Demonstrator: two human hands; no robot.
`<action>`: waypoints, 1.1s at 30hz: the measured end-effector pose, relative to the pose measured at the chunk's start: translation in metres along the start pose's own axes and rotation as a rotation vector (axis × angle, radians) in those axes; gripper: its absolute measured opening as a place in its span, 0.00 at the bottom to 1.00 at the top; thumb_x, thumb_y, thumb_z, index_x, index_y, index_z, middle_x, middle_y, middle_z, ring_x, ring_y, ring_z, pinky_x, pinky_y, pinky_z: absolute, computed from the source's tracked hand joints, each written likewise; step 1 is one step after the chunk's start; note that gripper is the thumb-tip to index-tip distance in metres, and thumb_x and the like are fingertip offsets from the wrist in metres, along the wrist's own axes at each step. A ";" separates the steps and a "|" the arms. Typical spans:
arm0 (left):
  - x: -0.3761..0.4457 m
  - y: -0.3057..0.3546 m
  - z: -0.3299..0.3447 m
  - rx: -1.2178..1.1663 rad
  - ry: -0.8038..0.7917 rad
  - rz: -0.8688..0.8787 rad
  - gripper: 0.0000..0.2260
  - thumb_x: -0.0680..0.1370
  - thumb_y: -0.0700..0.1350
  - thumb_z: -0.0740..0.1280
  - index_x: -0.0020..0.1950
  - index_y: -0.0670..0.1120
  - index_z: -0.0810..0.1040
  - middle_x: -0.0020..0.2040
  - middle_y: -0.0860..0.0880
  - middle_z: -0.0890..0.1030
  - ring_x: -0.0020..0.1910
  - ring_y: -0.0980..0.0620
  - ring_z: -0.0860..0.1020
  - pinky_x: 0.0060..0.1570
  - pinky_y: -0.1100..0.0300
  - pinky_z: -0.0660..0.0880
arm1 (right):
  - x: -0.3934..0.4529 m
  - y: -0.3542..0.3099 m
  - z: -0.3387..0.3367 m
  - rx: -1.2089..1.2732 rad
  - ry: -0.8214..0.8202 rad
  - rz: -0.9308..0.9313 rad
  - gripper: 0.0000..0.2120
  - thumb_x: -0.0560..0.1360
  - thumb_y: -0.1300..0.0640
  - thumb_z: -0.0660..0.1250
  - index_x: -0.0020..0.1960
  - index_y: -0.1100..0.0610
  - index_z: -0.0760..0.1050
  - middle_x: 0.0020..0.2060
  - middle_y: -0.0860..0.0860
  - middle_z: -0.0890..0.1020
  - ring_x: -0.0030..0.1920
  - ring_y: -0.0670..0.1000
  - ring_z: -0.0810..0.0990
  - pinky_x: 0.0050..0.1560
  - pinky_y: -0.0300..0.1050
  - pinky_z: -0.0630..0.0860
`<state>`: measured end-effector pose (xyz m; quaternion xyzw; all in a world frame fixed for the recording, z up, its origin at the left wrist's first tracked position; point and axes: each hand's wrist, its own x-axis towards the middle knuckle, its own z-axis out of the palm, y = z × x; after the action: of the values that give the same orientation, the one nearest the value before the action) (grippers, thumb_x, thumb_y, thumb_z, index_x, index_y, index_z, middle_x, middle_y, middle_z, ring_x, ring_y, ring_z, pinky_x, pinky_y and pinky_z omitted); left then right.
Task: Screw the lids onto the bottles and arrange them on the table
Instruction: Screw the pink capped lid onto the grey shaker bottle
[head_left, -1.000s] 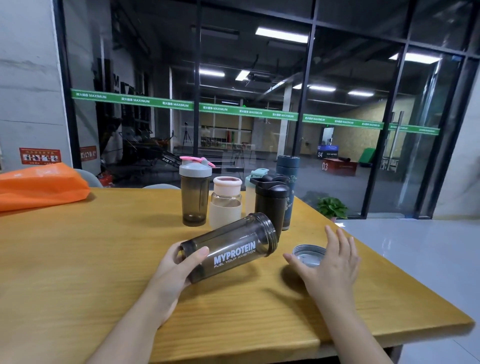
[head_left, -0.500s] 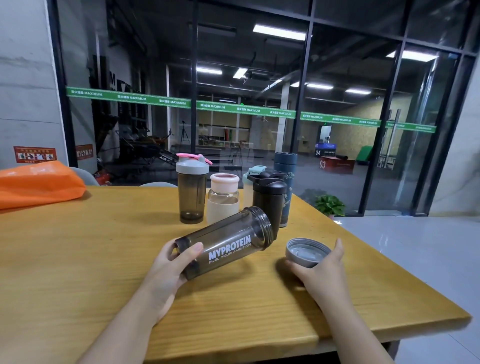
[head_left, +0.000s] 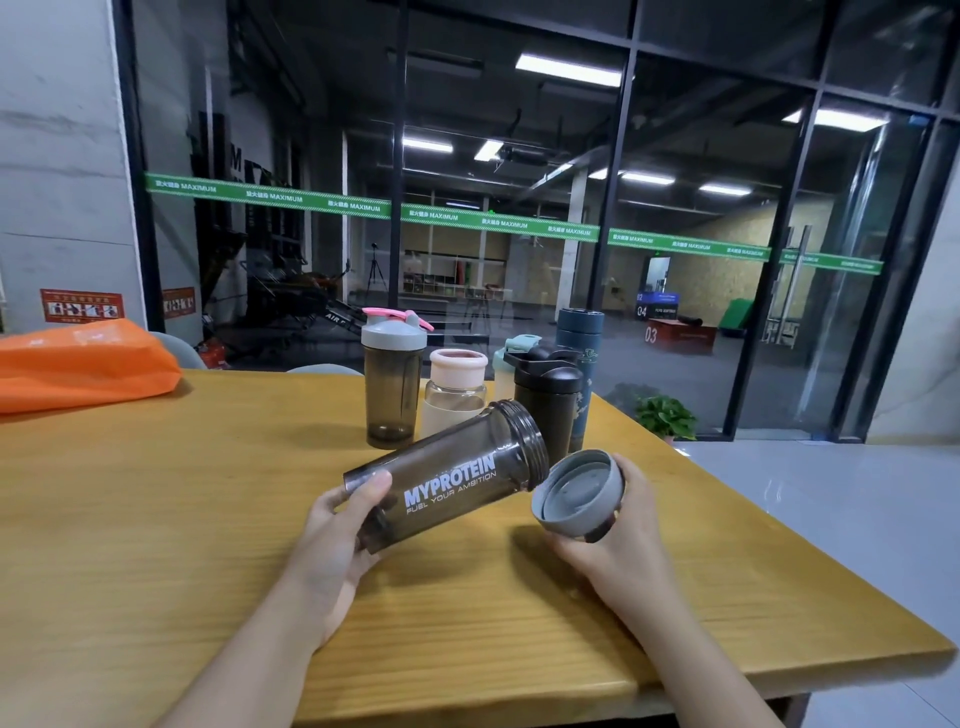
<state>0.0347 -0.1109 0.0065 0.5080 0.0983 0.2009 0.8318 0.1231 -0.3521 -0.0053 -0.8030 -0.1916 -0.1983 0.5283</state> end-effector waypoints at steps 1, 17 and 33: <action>-0.001 0.000 0.000 -0.003 -0.002 0.002 0.29 0.69 0.50 0.73 0.66 0.40 0.71 0.55 0.40 0.81 0.49 0.45 0.80 0.44 0.53 0.77 | 0.001 0.000 0.001 0.028 -0.021 -0.003 0.45 0.60 0.59 0.80 0.68 0.44 0.59 0.63 0.43 0.67 0.63 0.44 0.71 0.62 0.42 0.72; 0.002 0.011 -0.002 -0.190 0.299 0.155 0.14 0.76 0.51 0.67 0.59 0.47 0.71 0.58 0.43 0.78 0.56 0.46 0.77 0.54 0.51 0.75 | 0.035 -0.027 0.033 0.346 -0.248 0.107 0.36 0.67 0.59 0.77 0.63 0.46 0.57 0.57 0.46 0.72 0.52 0.39 0.73 0.39 0.27 0.73; -0.003 0.016 0.003 -0.188 0.287 0.031 0.10 0.75 0.52 0.69 0.48 0.45 0.76 0.46 0.44 0.80 0.47 0.47 0.79 0.43 0.54 0.76 | 0.023 -0.023 0.025 0.684 -0.389 0.160 0.42 0.55 0.50 0.77 0.67 0.47 0.67 0.56 0.54 0.81 0.52 0.54 0.83 0.44 0.47 0.79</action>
<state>0.0290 -0.1080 0.0221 0.3954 0.1889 0.2925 0.8499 0.1339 -0.3182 0.0149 -0.6157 -0.2800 0.0747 0.7327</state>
